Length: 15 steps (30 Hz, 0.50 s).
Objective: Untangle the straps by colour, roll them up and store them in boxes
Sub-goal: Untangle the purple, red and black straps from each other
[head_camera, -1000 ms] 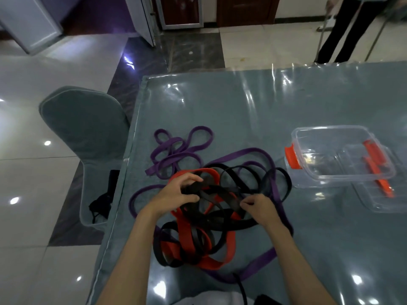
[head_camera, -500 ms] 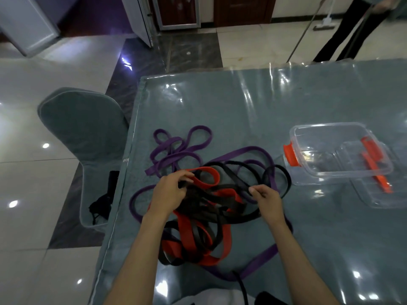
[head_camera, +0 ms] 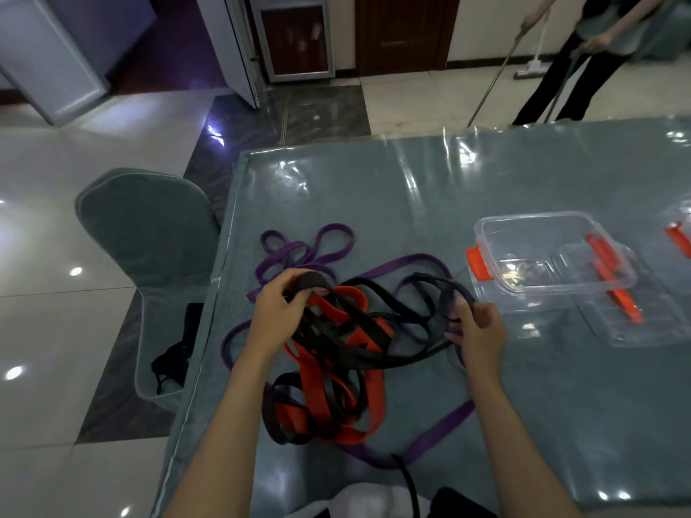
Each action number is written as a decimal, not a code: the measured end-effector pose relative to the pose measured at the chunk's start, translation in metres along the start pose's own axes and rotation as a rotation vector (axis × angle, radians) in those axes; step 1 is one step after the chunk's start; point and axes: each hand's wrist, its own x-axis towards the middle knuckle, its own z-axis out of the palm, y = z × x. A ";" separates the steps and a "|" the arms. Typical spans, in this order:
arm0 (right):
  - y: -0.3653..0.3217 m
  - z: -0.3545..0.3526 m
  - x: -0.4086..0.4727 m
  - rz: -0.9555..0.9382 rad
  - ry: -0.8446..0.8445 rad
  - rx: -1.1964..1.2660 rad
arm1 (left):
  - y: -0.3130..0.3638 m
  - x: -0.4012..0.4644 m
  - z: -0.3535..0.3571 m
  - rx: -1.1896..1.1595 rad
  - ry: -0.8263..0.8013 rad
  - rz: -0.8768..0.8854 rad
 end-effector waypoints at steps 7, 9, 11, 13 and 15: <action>-0.048 -0.012 -0.023 -0.142 -0.067 0.166 | 0.023 -0.018 -0.006 -0.157 0.162 -0.148; -0.063 -0.015 -0.030 -0.207 -0.107 0.179 | 0.030 -0.023 -0.009 -0.213 0.196 -0.187; -0.077 -0.019 -0.037 -0.273 -0.162 0.179 | 0.036 -0.027 -0.010 -0.267 0.232 -0.226; -0.089 -0.023 -0.045 -0.311 -0.226 0.151 | 0.040 -0.030 -0.011 -0.344 0.264 -0.282; -0.099 -0.027 -0.052 -0.301 -0.305 0.102 | 0.045 -0.033 -0.011 -0.426 0.281 -0.334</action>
